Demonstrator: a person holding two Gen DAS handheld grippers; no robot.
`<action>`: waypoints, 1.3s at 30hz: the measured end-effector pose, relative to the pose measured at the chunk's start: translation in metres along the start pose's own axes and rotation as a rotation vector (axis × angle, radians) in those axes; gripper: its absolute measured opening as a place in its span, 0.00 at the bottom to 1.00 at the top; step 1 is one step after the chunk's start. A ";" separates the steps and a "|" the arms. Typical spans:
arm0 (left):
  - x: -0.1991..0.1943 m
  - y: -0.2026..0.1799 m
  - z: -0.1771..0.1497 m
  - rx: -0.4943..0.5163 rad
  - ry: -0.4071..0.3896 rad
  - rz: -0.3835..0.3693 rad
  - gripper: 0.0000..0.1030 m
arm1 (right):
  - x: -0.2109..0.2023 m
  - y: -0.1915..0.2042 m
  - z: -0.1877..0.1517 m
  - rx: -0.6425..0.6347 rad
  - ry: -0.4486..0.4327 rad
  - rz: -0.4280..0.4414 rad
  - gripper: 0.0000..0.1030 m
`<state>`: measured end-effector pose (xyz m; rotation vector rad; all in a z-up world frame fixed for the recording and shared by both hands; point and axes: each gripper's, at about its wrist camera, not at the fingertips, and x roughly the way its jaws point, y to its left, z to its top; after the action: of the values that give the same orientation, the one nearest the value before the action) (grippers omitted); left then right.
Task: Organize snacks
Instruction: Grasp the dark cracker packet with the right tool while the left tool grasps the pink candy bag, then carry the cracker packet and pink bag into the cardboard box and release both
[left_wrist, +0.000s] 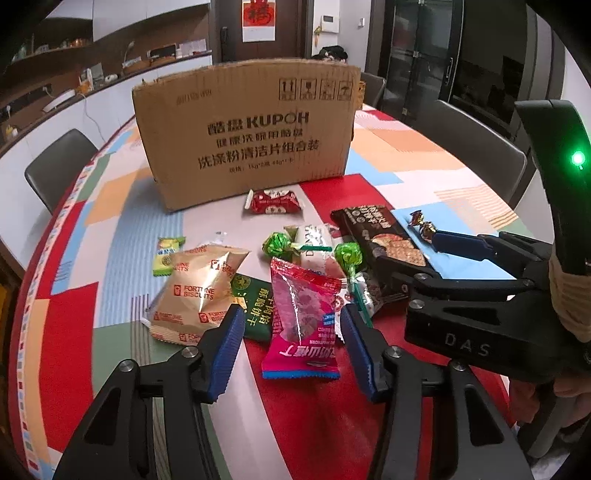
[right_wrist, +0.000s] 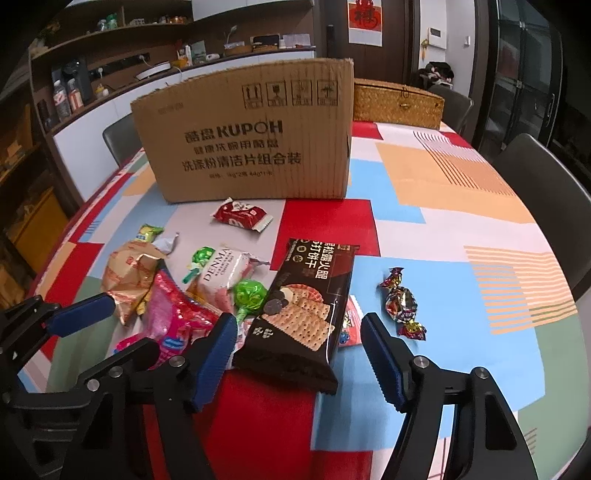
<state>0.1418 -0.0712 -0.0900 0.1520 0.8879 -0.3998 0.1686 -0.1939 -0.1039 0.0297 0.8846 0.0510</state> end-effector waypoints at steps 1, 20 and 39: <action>0.004 0.001 0.000 -0.008 0.011 -0.007 0.51 | 0.003 -0.001 0.000 0.001 0.004 0.001 0.68; 0.024 0.005 0.001 -0.048 0.073 -0.043 0.36 | 0.028 0.001 0.003 -0.020 0.060 -0.013 0.52; -0.042 0.005 0.016 -0.073 -0.078 -0.008 0.35 | -0.029 0.001 0.002 0.004 -0.039 0.003 0.50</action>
<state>0.1316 -0.0593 -0.0478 0.0655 0.8257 -0.3777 0.1523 -0.1944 -0.0803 0.0359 0.8462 0.0516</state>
